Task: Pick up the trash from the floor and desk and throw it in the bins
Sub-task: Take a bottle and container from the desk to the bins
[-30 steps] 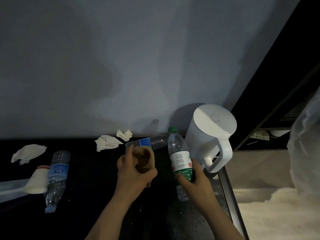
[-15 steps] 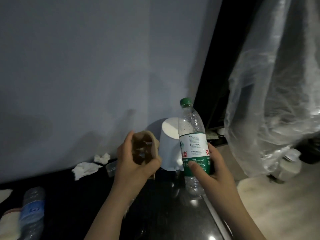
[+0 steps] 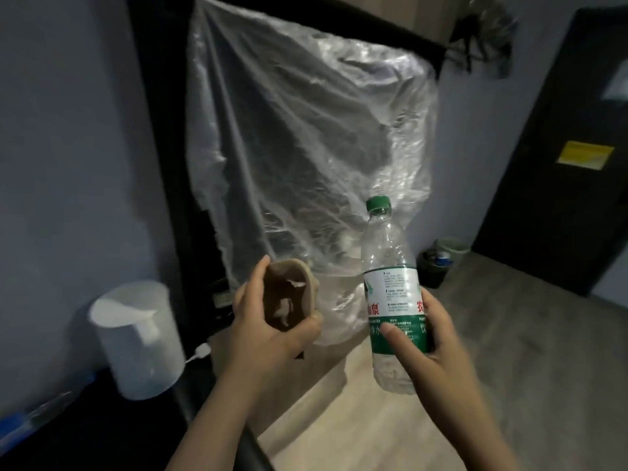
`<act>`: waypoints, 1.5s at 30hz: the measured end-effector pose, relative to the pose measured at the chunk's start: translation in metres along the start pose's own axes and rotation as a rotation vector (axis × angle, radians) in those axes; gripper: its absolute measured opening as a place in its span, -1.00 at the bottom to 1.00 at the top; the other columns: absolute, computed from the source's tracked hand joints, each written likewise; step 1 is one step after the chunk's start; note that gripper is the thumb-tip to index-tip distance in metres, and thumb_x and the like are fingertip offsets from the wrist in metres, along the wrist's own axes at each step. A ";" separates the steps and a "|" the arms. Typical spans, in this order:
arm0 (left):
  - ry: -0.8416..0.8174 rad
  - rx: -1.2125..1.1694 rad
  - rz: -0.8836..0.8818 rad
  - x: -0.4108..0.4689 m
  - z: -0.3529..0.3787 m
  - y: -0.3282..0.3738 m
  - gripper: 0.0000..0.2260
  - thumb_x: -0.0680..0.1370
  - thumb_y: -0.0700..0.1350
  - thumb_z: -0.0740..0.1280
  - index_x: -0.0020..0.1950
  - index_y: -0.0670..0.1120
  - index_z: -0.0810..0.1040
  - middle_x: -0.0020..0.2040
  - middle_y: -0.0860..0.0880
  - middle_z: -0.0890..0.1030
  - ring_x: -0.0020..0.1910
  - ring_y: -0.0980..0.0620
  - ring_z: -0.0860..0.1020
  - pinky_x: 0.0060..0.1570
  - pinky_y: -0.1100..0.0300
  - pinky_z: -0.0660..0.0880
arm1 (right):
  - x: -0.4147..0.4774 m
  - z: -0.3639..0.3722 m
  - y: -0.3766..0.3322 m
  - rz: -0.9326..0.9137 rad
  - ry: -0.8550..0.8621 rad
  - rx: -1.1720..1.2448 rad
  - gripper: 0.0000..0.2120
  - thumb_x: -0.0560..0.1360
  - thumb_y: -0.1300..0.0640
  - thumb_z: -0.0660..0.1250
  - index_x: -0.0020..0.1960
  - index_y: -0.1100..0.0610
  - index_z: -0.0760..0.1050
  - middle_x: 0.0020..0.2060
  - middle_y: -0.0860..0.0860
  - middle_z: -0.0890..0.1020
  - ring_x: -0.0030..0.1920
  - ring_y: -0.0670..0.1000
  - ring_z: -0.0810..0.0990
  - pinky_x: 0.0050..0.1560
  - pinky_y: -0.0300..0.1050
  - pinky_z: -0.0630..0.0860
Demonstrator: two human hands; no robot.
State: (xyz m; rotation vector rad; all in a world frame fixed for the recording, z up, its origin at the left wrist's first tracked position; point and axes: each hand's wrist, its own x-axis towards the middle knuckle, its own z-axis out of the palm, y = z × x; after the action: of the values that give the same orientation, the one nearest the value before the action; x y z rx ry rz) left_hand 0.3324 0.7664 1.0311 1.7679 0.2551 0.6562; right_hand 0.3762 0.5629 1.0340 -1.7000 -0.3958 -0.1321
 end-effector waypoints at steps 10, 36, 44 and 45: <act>-0.252 -0.096 0.082 -0.003 0.215 0.061 -0.11 0.16 0.11 0.49 0.38 0.45 0.12 0.29 0.24 0.20 0.25 0.15 0.43 0.06 0.25 0.46 | 0.018 -0.213 0.024 0.041 0.311 -0.193 -0.50 0.40 -0.01 0.41 0.19 -0.42 0.30 -0.04 -0.52 0.52 -0.06 -0.42 0.54 -0.25 -0.46 0.44; -0.498 -0.053 0.097 0.224 0.590 0.050 -0.12 0.13 0.13 0.39 0.39 0.43 0.11 0.25 0.25 0.26 0.04 0.55 0.35 -0.17 0.49 0.31 | 0.302 -0.438 0.169 0.179 0.476 -0.264 -0.46 0.42 -0.01 0.42 0.21 -0.45 0.26 -0.01 -0.51 0.51 -0.02 -0.39 0.55 -0.22 -0.45 0.47; -0.512 -0.033 0.105 0.291 0.721 0.043 -0.12 0.15 0.13 0.41 0.40 0.42 0.10 0.27 0.27 0.24 0.06 0.34 0.40 -0.16 0.46 0.31 | 0.402 -0.527 0.233 0.164 0.482 -0.235 -0.47 0.44 0.01 0.41 0.19 -0.46 0.26 -0.01 -0.50 0.52 -0.01 -0.39 0.55 -0.21 -0.46 0.49; -0.505 -0.037 0.108 0.299 0.740 0.044 -0.12 0.17 0.12 0.43 0.40 0.42 0.09 0.27 0.28 0.23 0.07 0.31 0.41 -0.17 0.46 0.30 | 0.417 -0.541 0.239 0.158 0.479 -0.238 -0.47 0.44 0.01 0.41 0.21 -0.45 0.26 0.00 -0.50 0.52 -0.01 -0.39 0.55 -0.20 -0.43 0.49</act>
State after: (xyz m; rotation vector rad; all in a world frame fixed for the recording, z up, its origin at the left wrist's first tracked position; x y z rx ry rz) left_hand 0.9782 0.2952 1.0365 1.8565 -0.1985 0.2695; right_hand 0.9185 0.0839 1.0318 -1.8560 0.1158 -0.4740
